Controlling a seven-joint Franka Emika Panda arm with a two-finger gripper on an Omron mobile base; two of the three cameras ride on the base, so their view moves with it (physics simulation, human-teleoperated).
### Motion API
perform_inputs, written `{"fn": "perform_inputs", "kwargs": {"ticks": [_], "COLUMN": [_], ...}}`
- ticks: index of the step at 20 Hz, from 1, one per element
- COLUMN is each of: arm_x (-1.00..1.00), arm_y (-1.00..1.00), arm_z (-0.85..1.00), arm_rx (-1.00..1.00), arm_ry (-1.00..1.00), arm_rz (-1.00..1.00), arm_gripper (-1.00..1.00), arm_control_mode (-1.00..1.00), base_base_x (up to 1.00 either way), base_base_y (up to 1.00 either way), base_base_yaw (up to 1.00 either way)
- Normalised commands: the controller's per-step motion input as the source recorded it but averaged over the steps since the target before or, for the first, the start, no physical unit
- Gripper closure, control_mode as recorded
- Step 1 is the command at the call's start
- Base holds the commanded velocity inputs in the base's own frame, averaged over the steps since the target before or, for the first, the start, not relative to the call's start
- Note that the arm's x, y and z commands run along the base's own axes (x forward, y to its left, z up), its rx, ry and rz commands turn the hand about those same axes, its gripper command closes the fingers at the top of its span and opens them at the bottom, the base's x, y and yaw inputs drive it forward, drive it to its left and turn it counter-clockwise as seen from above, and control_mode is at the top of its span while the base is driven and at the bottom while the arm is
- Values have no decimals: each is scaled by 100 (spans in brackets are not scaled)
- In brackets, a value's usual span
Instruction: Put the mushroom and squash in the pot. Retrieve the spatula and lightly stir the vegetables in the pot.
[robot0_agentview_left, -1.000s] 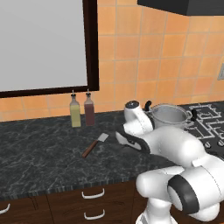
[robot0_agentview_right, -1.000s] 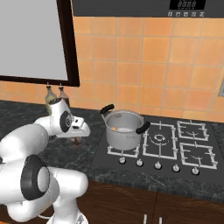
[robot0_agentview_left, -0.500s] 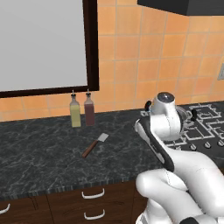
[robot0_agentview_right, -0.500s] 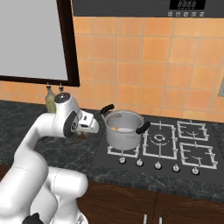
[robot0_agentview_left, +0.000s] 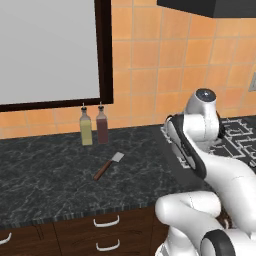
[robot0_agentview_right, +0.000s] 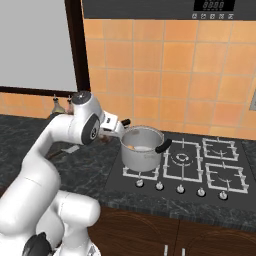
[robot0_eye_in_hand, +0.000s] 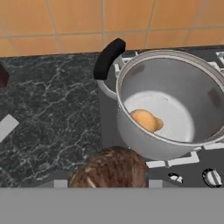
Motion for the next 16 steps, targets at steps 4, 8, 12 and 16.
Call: {"fn": "perform_inputs", "kwargs": {"ticks": [4,8,12,16], "arm_x": [79,73,61,20], "arm_y": [-35,-59,-62,-49], "arm_z": [0,-1,-36,-72], "arm_rx": [0,0,-1,0], "arm_ry": [0,0,1,0], "arm_rz": [0,-2,-6,-8], "arm_gripper": [100,100,100,100], "arm_control_mode": [-100,-100,-100,-100], "base_base_x": [0,0,0,0], "base_base_y": [0,0,0,0], "base_base_yaw": [0,0,0,0]}}
